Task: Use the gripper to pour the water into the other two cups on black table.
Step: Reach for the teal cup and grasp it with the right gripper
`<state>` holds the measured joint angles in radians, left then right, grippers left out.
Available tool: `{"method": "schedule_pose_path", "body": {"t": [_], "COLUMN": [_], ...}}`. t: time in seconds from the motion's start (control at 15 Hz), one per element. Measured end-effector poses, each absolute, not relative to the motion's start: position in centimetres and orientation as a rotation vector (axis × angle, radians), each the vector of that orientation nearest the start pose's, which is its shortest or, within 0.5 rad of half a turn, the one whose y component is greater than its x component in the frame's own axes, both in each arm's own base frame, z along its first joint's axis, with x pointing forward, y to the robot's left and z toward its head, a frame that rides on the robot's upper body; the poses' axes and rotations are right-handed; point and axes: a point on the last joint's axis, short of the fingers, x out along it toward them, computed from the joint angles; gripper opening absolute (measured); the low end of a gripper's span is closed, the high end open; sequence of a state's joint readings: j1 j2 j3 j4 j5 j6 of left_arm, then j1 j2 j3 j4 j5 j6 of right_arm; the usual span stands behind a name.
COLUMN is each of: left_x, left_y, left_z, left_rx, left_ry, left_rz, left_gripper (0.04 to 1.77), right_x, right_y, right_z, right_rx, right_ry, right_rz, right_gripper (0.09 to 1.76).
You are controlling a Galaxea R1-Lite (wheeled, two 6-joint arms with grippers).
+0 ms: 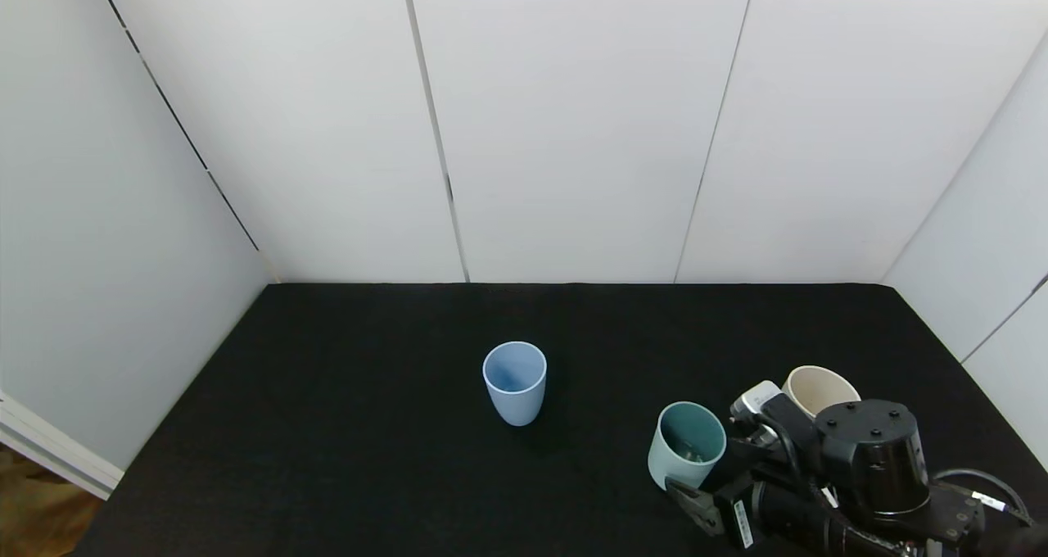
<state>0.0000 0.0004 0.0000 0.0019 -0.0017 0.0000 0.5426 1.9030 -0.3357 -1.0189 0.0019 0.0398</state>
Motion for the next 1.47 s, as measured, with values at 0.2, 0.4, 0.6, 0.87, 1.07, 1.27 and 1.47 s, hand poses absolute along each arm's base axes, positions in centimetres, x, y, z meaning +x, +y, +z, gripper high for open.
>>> {"method": "schedule_pose_path", "body": {"t": [0.2, 0.4, 0.6, 0.87, 1.07, 1.27, 1.47], "left_x": [-2.3, -2.3, -2.3, -2.3, -2.3, -2.3, -2.3], "left_y": [0.0, 0.0, 0.0, 0.0, 0.0, 0.0, 0.0], "left_z": [7.5, 7.5, 7.5, 7.5, 7.5, 7.5, 7.5], "left_rx": [0.000, 0.000, 0.000, 0.000, 0.000, 0.000, 0.000], "left_ry": [0.002, 0.003, 0.002, 0.002, 0.002, 0.002, 0.002], "left_rz": [-0.002, -0.002, -0.001, -0.002, -0.002, -0.002, -0.002], "left_gripper": [1.72, 1.72, 1.72, 1.72, 1.72, 1.72, 1.72], "right_x": [22.8, 23.4, 24.0, 24.8, 25.1, 25.7, 26.0], "right_y": [13.8, 14.2, 14.5, 14.9, 15.0, 14.9, 14.8], "right_z": [5.2, 5.0, 4.9, 4.9, 4.6, 4.2, 4.1], "right_rx": [-0.111, -0.108, -0.104, -0.099, -0.100, -0.098, -0.096], "right_ry": [0.547, 0.537, 0.527, 0.515, 0.522, 0.529, 0.529], "right_rz": [0.520, 0.520, 0.520, 0.519, 0.515, 0.502, 0.496], "right_gripper": [1.71, 1.71, 1.71, 1.71, 1.71, 1.71, 1.71]}}
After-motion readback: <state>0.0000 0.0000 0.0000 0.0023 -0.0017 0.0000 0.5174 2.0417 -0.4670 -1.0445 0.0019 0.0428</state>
